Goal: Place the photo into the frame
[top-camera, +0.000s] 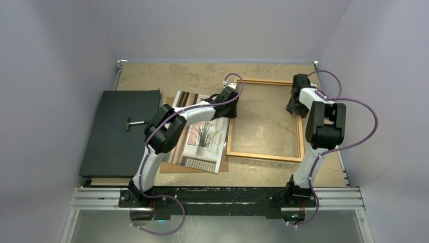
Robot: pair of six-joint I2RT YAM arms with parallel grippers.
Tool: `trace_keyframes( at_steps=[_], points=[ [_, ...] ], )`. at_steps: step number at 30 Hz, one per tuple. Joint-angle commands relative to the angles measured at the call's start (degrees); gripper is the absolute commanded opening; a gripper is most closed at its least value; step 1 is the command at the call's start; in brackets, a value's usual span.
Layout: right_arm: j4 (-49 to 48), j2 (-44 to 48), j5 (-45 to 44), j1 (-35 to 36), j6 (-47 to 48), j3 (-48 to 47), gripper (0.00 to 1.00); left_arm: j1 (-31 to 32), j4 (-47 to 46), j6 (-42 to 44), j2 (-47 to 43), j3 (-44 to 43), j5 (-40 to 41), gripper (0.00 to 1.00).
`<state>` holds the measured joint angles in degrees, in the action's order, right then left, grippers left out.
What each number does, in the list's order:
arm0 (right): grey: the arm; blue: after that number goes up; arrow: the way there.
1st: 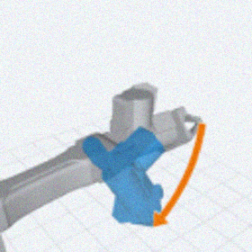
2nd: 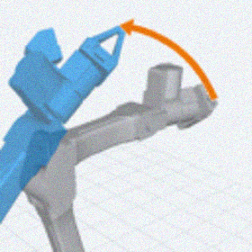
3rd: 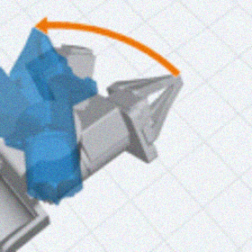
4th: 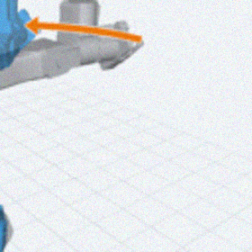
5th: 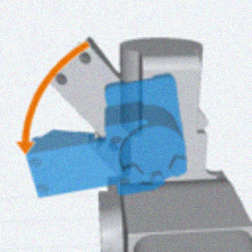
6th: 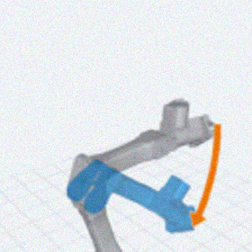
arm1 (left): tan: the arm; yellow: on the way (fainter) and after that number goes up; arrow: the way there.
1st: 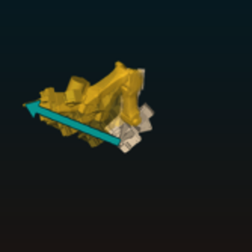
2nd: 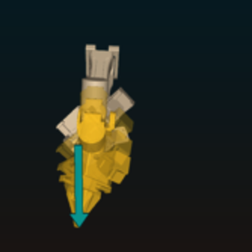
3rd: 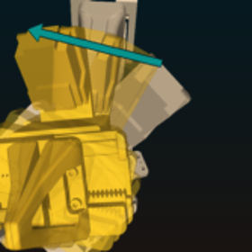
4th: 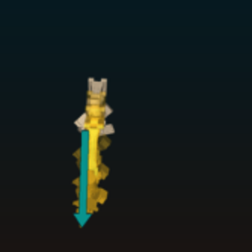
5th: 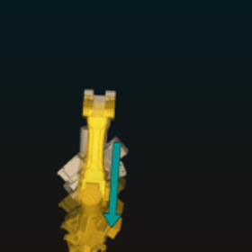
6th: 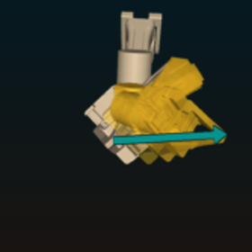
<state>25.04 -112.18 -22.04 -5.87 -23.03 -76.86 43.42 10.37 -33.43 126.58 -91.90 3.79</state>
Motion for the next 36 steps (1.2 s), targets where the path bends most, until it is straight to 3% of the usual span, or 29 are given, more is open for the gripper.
trace_keyframes(
  at_steps=[1, 6, 10, 19, 24, 33, 36],
  points=[
    [-4.4, -3.4, 6.9, 1.9, -1.3, -4.0, 0.59, 7.0, -5.8, 3.5, -0.7, -3.5, -13.8, 0.27],
    [-4.1, -6.2, 5.3, 1.6, -0.2, -6.1, 0.65, 7.9, -5.0, 5.9, -0.7, -2.2, -13.1, 0.38],
    [-3.2, -7.8, 4.5, 1.5, 0.1, -7.6, 0.77, 8.2, -5.0, 7.2, -1.0, -0.7, -12.8, 0.44],
    [-2.5, -6.9, 2.2, 1.3, -2.5, -4.2, 0.88, 8.1, -3.3, 10.5, -3.8, 0.3, -7.2, 0.47],
    [-2.3, -6.5, 1.1, 1.3, -4.1, -1.6, 0.99, 8.0, -3.2, 13.8, -4.6, 0.6, -4.0, 0.47],
    [-2.0, -3.5, -1.9, 0.9, -3.9, 1.3, 0.99, 6.4, -5.3, 14.0, -5.3, 1.4, 0.7, 0.47],
    [-2.6, -0.8, -2.5, 0.8, -4.4, 2.5, 0.99, 5.6, -5.5, 13.1, -5.9, 1.1, -0.6, 0.57]
  ],
)
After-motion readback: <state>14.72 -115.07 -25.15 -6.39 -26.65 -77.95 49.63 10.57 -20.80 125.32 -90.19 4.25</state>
